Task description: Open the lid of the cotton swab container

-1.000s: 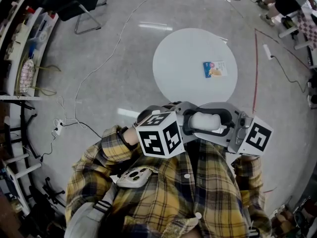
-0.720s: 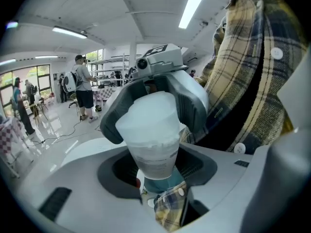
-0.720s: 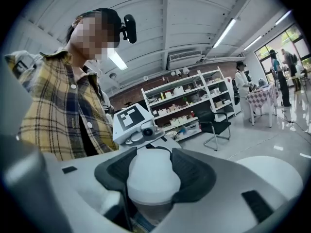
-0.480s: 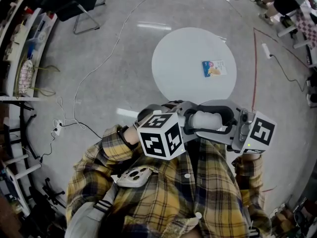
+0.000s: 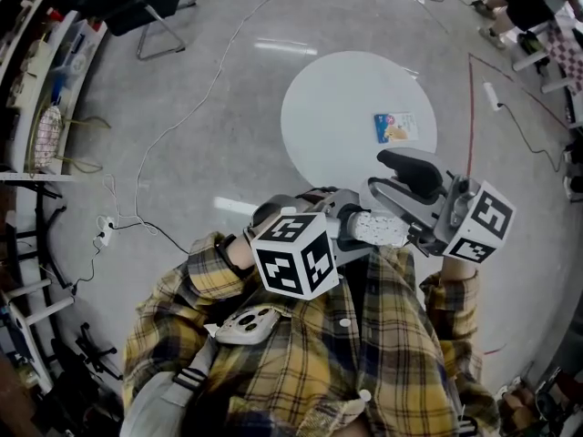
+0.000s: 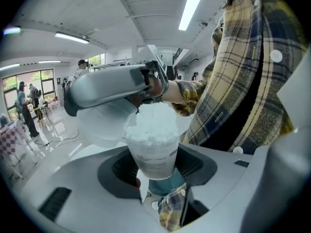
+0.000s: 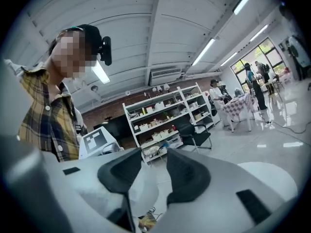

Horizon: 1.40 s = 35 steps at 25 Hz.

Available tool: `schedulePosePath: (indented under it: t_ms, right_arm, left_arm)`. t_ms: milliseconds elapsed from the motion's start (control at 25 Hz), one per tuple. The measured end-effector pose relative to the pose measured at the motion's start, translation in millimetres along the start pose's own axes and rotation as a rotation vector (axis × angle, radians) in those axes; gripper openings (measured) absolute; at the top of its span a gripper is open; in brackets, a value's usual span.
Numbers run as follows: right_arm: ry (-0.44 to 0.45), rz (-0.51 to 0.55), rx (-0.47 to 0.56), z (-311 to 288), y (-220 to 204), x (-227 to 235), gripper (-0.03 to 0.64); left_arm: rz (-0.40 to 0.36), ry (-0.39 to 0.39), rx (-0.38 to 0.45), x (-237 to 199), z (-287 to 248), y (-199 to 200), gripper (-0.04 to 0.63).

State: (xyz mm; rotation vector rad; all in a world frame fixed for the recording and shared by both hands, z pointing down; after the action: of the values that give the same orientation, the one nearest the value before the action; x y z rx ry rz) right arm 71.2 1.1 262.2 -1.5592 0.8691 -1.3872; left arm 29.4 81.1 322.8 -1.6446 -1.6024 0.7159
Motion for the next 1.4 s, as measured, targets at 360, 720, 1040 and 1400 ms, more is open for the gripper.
schedulePosePath:
  t_ms: [360,720,1040,1400]
  right_arm:
    - [-0.019,-0.033,0.053,-5.1,-9.9,7.8,0.147]
    - [-0.092,0.004,0.104,3.6,6.1,7.8,0.141]
    - [-0.268,0.106,0.13,18.4,18.6,12.9,0.132]
    - [-0.369,0.133,0.15,33.8,16.9,19.7,0.106]
  left_arm:
    - [0.042,0.02,-0.008,-8.6,2.1,-9.2,0.229]
    - [0.082,0.058,-0.011,-25.0,7.6,-14.2,0.229]
    - [0.135,0.137,-0.002,-52.4,8.2,-15.6,0.229]
    - [0.157,0.245,-0.014,-93.2,7.1,-18.8,0.229]
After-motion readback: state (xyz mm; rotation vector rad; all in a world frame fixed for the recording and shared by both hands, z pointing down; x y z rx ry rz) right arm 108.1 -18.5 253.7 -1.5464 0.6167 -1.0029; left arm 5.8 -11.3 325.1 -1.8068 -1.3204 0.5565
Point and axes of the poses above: the fingertips, and each gripper's own axes: z backward along the fingers, x to its right, y out of its top, the point moved 4 cm from there along z, backward along the fingers, and after that the axes turned 14 degrees about y, right-handed, at the moved point
